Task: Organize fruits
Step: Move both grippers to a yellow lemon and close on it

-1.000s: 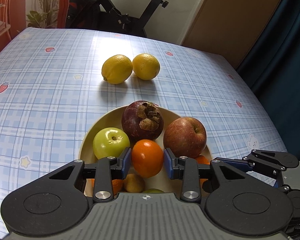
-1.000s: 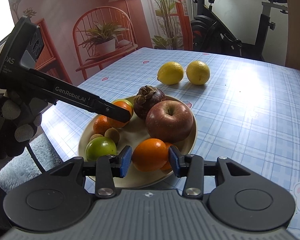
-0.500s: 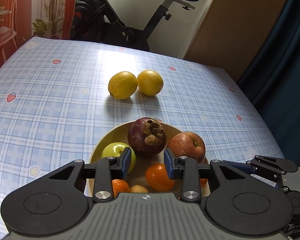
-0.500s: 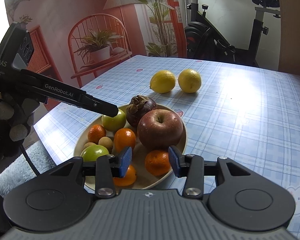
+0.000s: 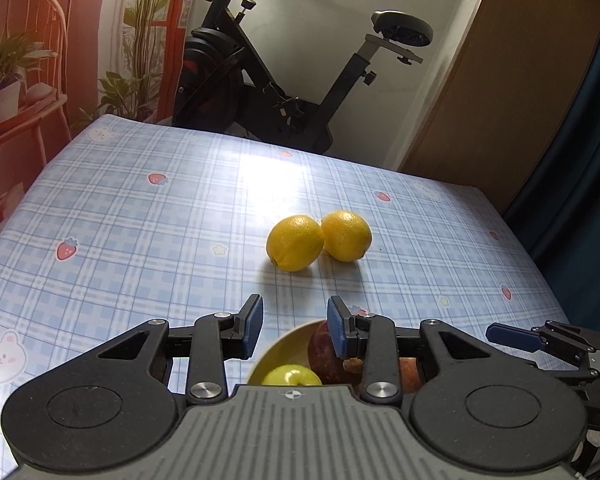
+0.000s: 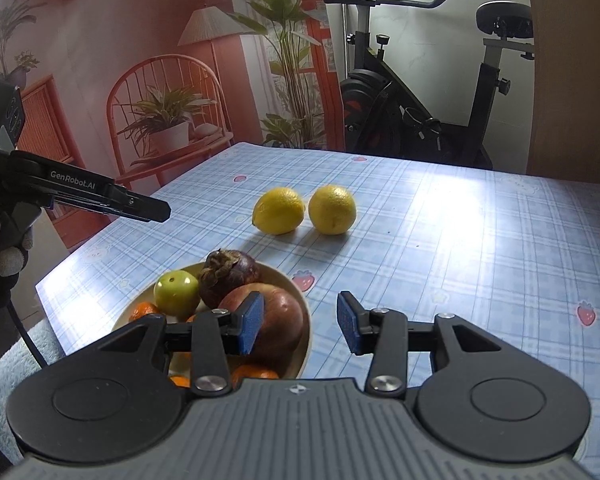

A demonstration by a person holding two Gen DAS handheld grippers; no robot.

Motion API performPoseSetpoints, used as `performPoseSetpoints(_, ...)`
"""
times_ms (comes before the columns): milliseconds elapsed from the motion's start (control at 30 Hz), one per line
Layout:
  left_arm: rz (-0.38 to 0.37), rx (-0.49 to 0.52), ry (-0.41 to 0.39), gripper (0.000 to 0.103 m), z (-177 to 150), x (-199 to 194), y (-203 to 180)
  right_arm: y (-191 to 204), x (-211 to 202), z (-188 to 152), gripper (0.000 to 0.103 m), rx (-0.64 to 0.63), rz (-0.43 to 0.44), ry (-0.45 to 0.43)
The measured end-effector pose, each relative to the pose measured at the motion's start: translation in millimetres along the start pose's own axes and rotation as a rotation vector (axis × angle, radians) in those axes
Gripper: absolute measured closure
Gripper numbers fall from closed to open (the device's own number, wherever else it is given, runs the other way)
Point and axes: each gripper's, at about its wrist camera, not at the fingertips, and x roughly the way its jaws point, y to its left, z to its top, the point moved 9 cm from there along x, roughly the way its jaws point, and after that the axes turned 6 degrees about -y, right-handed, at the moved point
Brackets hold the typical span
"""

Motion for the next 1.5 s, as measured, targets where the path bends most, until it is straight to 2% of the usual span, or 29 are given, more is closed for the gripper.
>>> performPoseSetpoints(233, 0.03, 0.011, -0.033, 0.066, 27, 13, 8, -16, 20, 28, 0.059, -0.013, -0.02, -0.035)
performPoseSetpoints(433, 0.01, 0.028, -0.028, 0.066, 46, 36, -4, -25, 47, 44, 0.059, -0.042, -0.033, -0.04)
performPoseSetpoints(667, -0.03, 0.034, 0.066, 0.066, 61, 93, -24, -37, 93, 41, 0.059, -0.019, -0.003, 0.025)
performPoseSetpoints(833, -0.052, 0.02, 0.12, 0.066, 64, 135, -36, -40, 122, 36, 0.059, -0.052, 0.015, 0.074)
performPoseSetpoints(967, -0.064, 0.063, 0.152, 0.065, 63, 161, -44, -48, 140, 33, 0.057, -0.026, 0.032, 0.09)
performPoseSetpoints(1100, -0.069, 0.029, 0.174, 0.065, 65, 178, -40, -50, 151, 31, 0.052, -0.016, 0.059, 0.109)
performPoseSetpoints(1233, -0.095, 0.026, 0.218, 0.065, 58, 188, -40, -48, 158, 28, 0.052, -0.026, 0.074, 0.125)
performPoseSetpoints(1500, -0.161, -0.017, 0.244, 0.06, 50, 193, -37, -43, 171, 26, 0.052, -0.061, 0.083, 0.148)
